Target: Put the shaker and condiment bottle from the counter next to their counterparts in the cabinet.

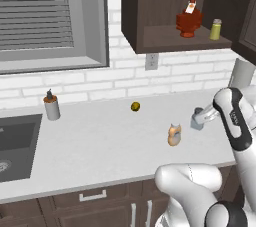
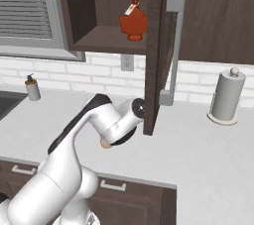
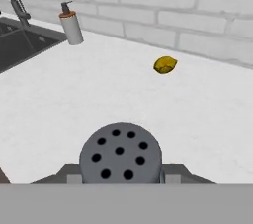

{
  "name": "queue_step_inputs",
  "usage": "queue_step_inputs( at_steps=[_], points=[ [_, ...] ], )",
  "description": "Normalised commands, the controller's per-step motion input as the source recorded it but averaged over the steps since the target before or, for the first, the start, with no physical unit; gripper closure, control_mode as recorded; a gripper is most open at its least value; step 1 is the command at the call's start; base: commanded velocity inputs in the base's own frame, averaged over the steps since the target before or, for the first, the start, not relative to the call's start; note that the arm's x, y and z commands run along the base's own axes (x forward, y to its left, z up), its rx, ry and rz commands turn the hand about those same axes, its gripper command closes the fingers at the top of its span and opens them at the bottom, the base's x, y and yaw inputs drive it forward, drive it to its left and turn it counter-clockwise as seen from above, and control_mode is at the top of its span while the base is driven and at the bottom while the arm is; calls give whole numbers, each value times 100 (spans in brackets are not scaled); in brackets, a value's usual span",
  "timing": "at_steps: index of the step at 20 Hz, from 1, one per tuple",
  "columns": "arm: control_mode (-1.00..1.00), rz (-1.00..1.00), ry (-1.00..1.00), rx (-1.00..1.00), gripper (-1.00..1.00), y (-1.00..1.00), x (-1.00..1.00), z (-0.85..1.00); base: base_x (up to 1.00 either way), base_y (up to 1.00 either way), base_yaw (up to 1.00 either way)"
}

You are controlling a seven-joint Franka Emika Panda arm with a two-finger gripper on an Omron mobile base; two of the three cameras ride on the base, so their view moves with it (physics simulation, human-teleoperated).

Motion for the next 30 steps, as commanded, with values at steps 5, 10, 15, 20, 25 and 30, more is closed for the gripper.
queue_step_inputs(
  at_steps=[5, 10, 15, 20, 25, 30],
  points=[
    [-100, -17, 0, -6, 100, 11, 11, 39, 0, 0, 0],
    [-100, -14, 0, -1, 100, 0, 0, 48, 0, 0, 0],
    [-100, -6, -3, -2, 100, 1, -7, 26, 0, 0, 0],
    [-100, -4, -6, -5, 100, 0, -3, 35, 0, 0, 0],
    [-100, -9, -7, -2, 100, 0, 0, 55, 0, 0, 0],
    [-100, -17, -10, 0, 100, 0, 0, 59, 0, 0, 0]
  ],
)
